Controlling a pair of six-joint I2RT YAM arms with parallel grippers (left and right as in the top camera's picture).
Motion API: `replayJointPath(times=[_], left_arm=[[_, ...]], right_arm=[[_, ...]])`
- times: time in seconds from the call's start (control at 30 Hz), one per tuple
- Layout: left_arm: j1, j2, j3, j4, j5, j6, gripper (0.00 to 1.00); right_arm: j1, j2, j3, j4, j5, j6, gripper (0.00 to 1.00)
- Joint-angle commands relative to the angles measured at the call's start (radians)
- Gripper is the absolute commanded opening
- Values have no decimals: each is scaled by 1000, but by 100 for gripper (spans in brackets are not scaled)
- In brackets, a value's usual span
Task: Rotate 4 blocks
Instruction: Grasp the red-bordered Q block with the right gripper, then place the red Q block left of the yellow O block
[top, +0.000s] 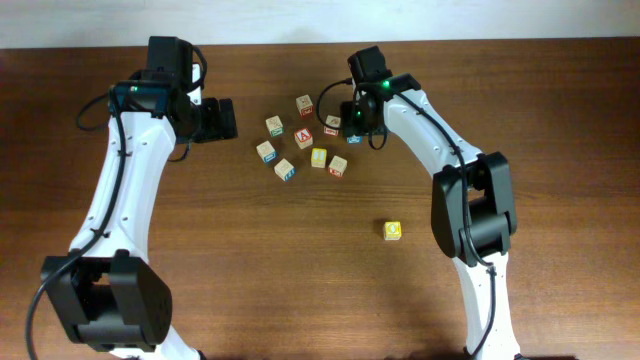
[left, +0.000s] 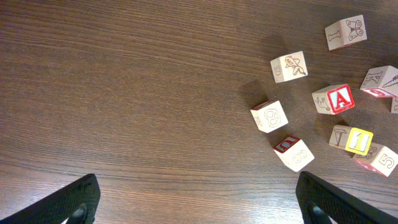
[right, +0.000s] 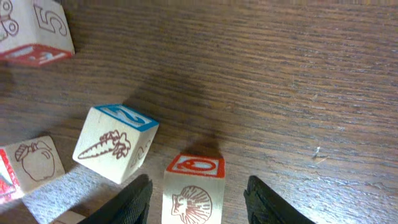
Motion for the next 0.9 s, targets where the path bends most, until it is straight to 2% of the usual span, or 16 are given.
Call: replayJointPath(times=[0.0,0.07,0.2,0.3,0.47,0.6,0.7,0.8,0.87], left_arm=[[-2,4,13,-1,-6,-9,99],[-2,4,13,-1,-6,-9,99],[-2,4,13,-1,-6,-9,99],[-2,4,13,-1,-6,-9,99],[-2,4,13,-1,-6,-9,99],[-2,4,13,-1,-6,-9,99],[-2,4,13,-1,-6,-9,99],[-2,4,13,-1,-6,-9,99],[-2,4,13,-1,-6,-9,99]], right_arm=[[10,32,11,7,2,22,45],[10,37,11,7,6,23,35],[7,35,15,-21,12,58,23],[7,3,21,-102,8,92,15],[8,-119,138,-428,-64,99,13],[9,-247,146,-621,-97,78,14],[32,-277,134,-766,-89,59,14],[96,-277,36,-747,-85,59,13],[158,-277,-96,-663,-85,105,13]])
